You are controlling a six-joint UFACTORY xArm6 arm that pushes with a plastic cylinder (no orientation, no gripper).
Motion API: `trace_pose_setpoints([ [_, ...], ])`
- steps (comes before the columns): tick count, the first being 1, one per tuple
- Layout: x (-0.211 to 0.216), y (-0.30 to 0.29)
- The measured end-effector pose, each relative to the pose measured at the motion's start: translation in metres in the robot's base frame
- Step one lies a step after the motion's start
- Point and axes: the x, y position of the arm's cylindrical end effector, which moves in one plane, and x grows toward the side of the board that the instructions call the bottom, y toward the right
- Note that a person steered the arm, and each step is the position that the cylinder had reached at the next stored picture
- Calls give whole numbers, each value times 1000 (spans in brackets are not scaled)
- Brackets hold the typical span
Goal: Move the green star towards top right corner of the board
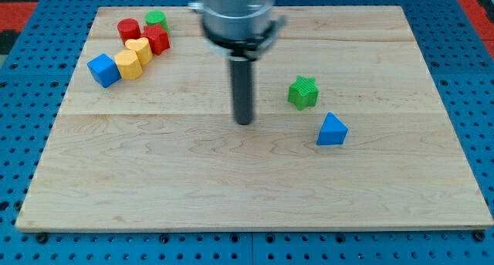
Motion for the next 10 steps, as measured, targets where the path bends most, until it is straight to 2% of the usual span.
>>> trace_pose_setpoints([
  [2, 4, 39],
  [3, -21, 54],
  [4, -53, 89],
  [5, -89, 68],
  [6, -124, 103],
  [7, -185, 133],
  [8, -190, 178],
  [9, -180, 187],
  [10, -104, 203],
])
